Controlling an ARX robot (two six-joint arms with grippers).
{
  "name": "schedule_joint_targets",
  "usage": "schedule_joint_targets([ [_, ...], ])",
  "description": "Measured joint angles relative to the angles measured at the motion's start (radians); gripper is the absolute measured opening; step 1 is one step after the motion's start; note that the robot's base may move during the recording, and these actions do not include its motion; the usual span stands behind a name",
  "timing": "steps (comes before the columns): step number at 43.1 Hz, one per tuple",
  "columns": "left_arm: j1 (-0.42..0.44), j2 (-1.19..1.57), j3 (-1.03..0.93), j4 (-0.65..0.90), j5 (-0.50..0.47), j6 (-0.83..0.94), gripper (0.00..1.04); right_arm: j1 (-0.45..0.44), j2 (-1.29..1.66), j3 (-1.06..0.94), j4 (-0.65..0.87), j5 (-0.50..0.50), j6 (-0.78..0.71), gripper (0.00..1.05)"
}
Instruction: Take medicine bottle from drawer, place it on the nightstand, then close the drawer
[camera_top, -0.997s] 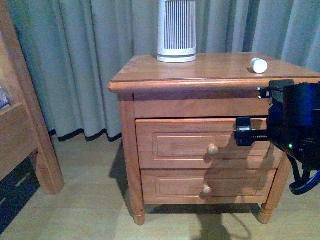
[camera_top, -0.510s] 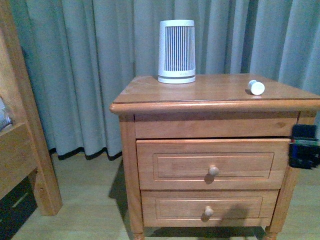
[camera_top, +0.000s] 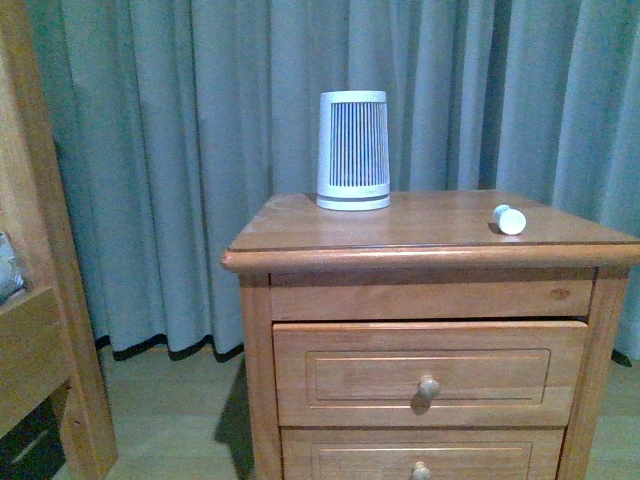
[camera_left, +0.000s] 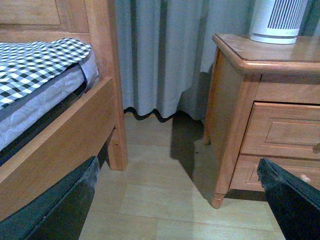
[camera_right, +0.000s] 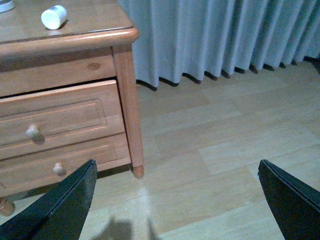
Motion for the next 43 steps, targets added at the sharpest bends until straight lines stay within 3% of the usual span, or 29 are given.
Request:
schedule_joint_targets([
  [3,0.0,0.0,0.0,0.0,0.0,0.0,0.98,0.024,-0.115,-0.003,-0.117,0.0,0.016,0.98],
  [8,0.0,0.0,0.0,0.0,0.0,0.0,0.98,0.027,-0.134,-0.007,-0.125,-0.014,0.02,0.98],
  [11,0.0,0.0,0.0,0.0,0.0,0.0,0.98,0.001,-0.195,-0.086,0.042,-0.266,-0.047,0.83],
  [13,0.0,0.0,0.0,0.0,0.0,0.0,0.98,0.001,-0.225,-0.103,0.068,-0.356,-0.072,0.75],
  [16,0.0,0.0,0.0,0.0,-0.001,0.0,0.98,-0.001,-0.321,-0.12,-0.014,-0.376,-0.093,0.59],
  [27,0.0,0.0,0.0,0.0,0.0,0.0,0.98,-0.004,-0.378,-0.159,-0.019,-0.378,-0.112,0.02],
  [43,0.0,0.0,0.0,0.0,0.0,0.0,0.98,-0.004,-0.425,-0.203,-0.014,-0.379,-0.115,0.03],
])
